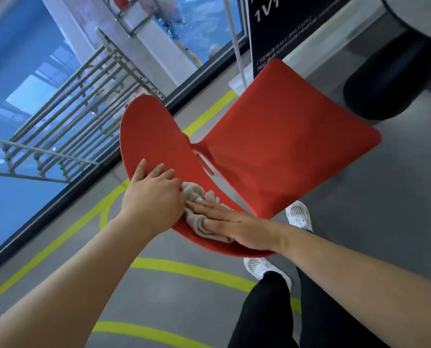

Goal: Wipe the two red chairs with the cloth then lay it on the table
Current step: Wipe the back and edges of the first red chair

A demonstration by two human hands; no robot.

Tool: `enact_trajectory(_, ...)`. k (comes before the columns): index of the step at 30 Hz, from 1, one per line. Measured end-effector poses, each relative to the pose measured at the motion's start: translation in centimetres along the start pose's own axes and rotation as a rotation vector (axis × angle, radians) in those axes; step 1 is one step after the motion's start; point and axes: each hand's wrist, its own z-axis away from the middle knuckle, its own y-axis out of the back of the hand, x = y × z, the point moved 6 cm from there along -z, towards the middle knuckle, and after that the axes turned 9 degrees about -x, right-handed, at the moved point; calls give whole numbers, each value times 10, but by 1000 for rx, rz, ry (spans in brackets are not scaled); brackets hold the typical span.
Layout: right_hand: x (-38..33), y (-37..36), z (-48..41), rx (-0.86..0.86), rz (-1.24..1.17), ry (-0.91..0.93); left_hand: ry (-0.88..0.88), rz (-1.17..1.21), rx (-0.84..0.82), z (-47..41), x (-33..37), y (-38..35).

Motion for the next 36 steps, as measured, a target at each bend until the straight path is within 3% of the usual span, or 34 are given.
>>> enact_trajectory(7, -18, -27, 40, 85, 151, 55, -63, 154, 73, 24, 6, 9)
enact_trajectory(12, 13, -20, 59, 131, 119, -5, -215, -117, -240, 19, 40, -3)
enact_trajectory(15, 32, -12, 65, 94, 21, -33, -222, -127, -351, 6, 49, -8)
enact_trajectory(22, 81, 18, 45, 63, -86, -192, -99, -145, -492, -26, 60, -22)
enact_trajectory(29, 80, 43, -33, 19, 49, -164, 5, -204, -524, -40, 44, -23)
enact_trajectory(36, 89, 48, -31, 91, -88, -220, -7, -189, -545, -35, 56, -23)
